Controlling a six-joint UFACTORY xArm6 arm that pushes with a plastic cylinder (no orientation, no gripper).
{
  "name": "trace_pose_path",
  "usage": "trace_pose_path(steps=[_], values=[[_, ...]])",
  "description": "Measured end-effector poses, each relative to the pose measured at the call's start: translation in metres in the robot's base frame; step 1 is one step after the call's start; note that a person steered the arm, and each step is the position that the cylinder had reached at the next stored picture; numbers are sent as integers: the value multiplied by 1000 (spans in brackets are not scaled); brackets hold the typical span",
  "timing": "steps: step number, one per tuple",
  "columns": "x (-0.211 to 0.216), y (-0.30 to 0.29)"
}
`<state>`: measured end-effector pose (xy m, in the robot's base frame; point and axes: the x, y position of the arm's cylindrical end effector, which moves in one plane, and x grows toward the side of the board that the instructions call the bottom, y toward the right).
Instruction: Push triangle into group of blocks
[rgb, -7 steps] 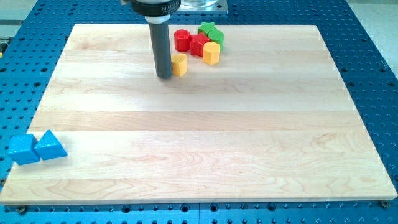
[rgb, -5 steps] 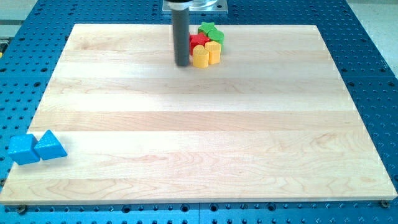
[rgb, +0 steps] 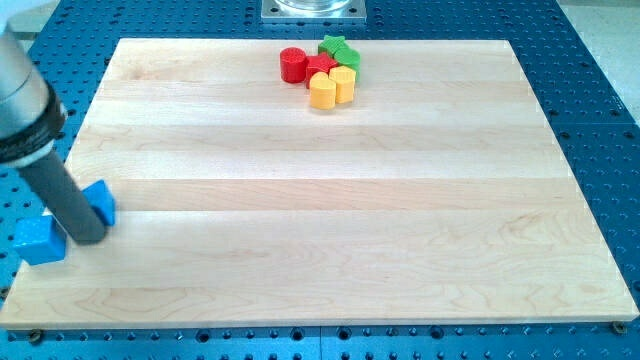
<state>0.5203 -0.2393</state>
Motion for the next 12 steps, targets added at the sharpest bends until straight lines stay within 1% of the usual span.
trace_pose_path(steps=[3, 4, 5, 6, 7, 8, 9, 10, 11, 12], values=[[-102, 8], [-148, 44], [-163, 66], [-153, 16], [-149, -8], [-151, -49], [-186, -42], [-198, 30], [-201, 126], [-201, 122]])
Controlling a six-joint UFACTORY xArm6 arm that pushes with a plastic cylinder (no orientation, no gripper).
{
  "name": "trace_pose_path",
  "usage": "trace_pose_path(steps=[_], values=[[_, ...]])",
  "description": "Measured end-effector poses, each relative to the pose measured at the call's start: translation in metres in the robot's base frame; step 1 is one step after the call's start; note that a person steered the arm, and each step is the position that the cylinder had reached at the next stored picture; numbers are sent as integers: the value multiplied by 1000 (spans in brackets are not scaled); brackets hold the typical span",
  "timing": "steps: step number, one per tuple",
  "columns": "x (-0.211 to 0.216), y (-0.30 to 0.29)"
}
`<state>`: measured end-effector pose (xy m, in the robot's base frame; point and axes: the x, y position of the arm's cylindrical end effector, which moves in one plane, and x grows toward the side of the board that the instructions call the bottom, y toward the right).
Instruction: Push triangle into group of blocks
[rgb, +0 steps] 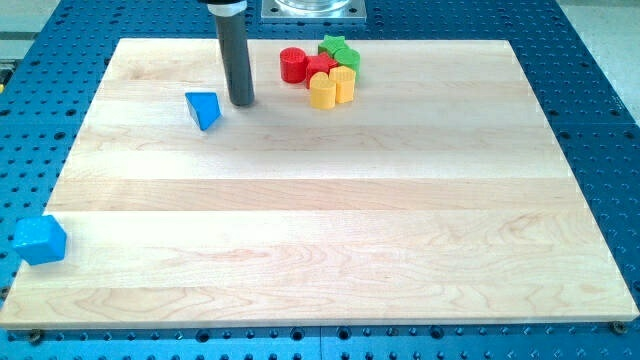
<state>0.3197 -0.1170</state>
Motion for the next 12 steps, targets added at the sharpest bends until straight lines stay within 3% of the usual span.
trace_pose_path(steps=[2, 3, 5, 6, 8, 10, 11, 12], values=[[24, -124], [48, -96], [45, 68], [52, 21], [50, -18], [-11, 14], [-24, 54], [-24, 46]])
